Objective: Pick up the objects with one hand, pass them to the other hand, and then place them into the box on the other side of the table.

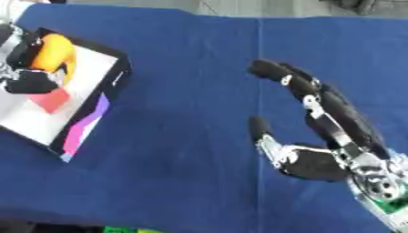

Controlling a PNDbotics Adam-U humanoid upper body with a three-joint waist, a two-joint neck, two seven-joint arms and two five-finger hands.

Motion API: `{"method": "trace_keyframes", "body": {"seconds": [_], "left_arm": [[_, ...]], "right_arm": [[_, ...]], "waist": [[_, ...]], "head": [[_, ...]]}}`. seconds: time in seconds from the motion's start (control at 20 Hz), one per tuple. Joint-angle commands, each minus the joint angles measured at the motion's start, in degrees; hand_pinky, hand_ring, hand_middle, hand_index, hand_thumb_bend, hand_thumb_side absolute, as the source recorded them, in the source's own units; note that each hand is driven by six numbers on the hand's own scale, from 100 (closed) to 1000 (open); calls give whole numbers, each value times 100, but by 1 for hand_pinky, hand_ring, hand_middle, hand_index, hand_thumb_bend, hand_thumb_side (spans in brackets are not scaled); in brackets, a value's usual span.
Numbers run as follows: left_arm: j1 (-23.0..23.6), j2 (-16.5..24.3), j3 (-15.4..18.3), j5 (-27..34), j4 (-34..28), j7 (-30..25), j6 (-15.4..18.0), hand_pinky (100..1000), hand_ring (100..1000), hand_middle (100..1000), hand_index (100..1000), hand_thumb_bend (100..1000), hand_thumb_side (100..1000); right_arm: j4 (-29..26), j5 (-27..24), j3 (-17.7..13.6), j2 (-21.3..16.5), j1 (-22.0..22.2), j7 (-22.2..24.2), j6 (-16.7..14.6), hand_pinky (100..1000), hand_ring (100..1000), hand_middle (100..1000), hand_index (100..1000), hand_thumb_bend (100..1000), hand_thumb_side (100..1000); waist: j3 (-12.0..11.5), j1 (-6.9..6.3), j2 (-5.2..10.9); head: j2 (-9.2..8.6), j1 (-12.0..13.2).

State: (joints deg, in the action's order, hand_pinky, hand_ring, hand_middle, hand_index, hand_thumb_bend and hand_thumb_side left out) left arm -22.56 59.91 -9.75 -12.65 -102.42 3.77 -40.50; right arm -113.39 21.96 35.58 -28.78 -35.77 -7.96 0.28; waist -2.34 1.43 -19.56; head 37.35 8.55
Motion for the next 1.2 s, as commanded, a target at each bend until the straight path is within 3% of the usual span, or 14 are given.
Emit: {"method": "trace_keyframes", "body": {"seconds": [0.05,0.15,0.2,0.25,0.3,0.35,0.4,0.6,0.7,0.75,0.8,0.9,1.05,1.2], "left_arm": [[-152,74,127,72,399,156,198,587,516,437,544,126,100],[-229,20,98,-29,723,113,355,665,588,524,625,251,100],[-266,0,83,-120,870,55,411,724,661,601,708,316,100],[-298,-17,67,-257,1000,-10,452,757,707,643,756,362,140],[-324,-37,58,-397,1111,-90,470,793,752,693,807,416,207],[-347,-57,56,-530,1211,-189,457,834,791,742,869,559,395],[-374,-75,57,-665,1307,-296,416,855,811,760,890,622,458],[-454,-129,77,-1188,1547,-667,210,880,843,791,919,725,545],[-489,-164,139,-1337,1567,-736,123,867,833,782,907,680,543],[-507,-183,185,-1365,1529,-706,81,844,811,767,890,555,658],[-521,-205,239,-1349,1440,-613,45,834,798,758,879,513,562],[-541,-274,389,-1063,1125,-284,12,778,743,706,830,307,636],[-501,-403,633,-5,445,687,159,715,659,642,789,193,704],[-374,-558,682,1252,-192,1690,634,708,660,647,803,169,753]], "right_arm": [[-121,-43,-105,-50,-61,-105,-68,882,865,850,972,100,691],[-121,-75,-111,-29,-68,-141,-123,882,864,849,971,100,691],[-121,-86,-113,-24,-69,-153,-145,881,863,849,971,100,691],[-121,-96,-116,-20,-68,-161,-160,881,863,848,971,100,691],[-121,-104,-118,-18,-66,-166,-170,881,863,848,971,100,691],[-121,-112,-120,-15,-63,-170,-175,880,862,848,970,100,691],[-121,-123,-125,-13,-60,-173,-178,880,861,848,970,100,691],[-121,-166,-136,-14,-55,-174,-191,881,860,847,969,100,691],[-121,-170,-142,-21,-44,-173,-203,881,860,847,969,100,691],[-121,-173,-153,-25,-33,-180,-202,880,860,846,968,100,715],[-121,-180,-172,-29,-21,-198,-195,880,859,846,968,100,691],[-121,-204,-233,-53,-4,-266,-194,881,860,846,967,100,686],[-121,-280,-420,-167,17,-427,-230,880,858,845,959,100,625],[-121,-427,-743,-405,115,-405,-86,879,845,822,922,100,602]], "waist": [[17,-11,78],[41,3,65],[50,7,61],[55,11,59],[57,14,59],[57,15,60],[55,14,62],[50,6,75],[47,0,83],[43,-4,88],[38,-8,94],[26,-17,108],[29,-30,131],[59,-47,150]], "head": [[-104,72],[-113,93],[-115,99],[-114,105],[-112,111],[-109,113],[-103,111],[-86,80],[-75,52],[-67,27],[-58,-9],[-33,-124],[20,-351],[74,-627]]}}
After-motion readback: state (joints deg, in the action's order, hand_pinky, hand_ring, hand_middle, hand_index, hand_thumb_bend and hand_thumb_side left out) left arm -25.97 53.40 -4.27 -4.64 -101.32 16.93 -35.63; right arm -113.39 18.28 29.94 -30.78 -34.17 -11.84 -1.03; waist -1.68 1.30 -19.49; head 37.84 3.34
